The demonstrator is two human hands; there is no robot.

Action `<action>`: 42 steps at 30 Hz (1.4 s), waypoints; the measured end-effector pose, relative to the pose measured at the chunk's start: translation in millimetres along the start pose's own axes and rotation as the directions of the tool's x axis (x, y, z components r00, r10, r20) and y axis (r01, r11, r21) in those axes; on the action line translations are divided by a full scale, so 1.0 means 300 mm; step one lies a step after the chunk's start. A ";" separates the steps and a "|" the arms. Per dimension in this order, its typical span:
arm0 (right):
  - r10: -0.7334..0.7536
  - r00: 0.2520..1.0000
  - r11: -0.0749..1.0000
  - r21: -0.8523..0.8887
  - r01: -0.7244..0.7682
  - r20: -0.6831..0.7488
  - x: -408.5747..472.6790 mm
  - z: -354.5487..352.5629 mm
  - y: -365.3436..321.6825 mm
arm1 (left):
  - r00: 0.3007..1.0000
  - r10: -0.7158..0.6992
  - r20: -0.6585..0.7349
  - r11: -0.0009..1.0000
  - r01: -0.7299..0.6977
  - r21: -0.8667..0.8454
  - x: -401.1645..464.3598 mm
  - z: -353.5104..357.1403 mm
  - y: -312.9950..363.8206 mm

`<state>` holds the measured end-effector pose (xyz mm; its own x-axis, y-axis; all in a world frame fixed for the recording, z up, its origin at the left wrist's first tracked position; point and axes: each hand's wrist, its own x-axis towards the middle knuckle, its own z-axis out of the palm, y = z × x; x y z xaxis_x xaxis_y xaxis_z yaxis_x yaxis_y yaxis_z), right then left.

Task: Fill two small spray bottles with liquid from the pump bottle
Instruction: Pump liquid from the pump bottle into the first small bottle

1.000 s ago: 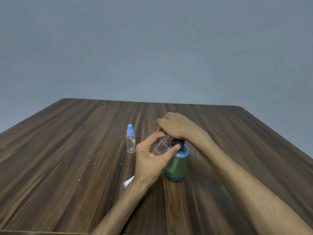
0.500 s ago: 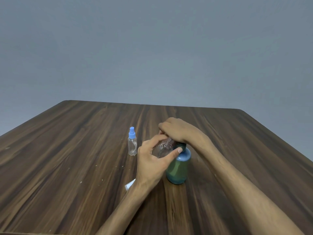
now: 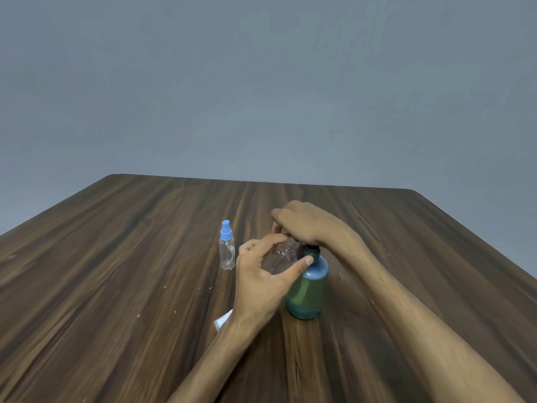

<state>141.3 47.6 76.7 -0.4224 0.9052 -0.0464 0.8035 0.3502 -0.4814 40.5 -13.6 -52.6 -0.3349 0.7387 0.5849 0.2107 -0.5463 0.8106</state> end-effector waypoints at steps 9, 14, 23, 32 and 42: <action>0.002 0.999 0.996 -0.094 0.003 0.049 -0.001 0.000 -0.009 | 0.998 0.056 -0.012 0.997 -0.056 0.045 -0.001 0.002 0.011; -0.010 1.000 0.996 -0.087 0.013 0.026 0.004 0.000 0.001 | 0.998 0.050 -0.025 0.998 -0.049 0.038 -0.004 0.003 0.002; -0.046 0.993 0.996 -0.073 0.054 0.111 0.018 -0.009 -0.007 | 0.999 -0.037 0.011 0.998 0.038 -0.045 -0.003 0.002 -0.012; -0.006 0.998 0.998 -0.070 0.010 0.061 0.002 -0.006 -0.013 | 0.999 -0.044 0.022 0.998 0.045 -0.032 -0.001 0.001 -0.019; -0.005 0.998 0.995 -0.096 0.010 0.058 -0.011 -0.009 -0.020 | 0.999 -0.028 0.021 0.999 0.028 -0.027 0.005 0.002 -0.010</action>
<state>139.1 43.1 82.2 -0.4495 0.8883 -0.0945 0.8358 0.3808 -0.3956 39.9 -10.6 -54.3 -0.3210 0.7619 0.5626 0.1763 -0.5356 0.8259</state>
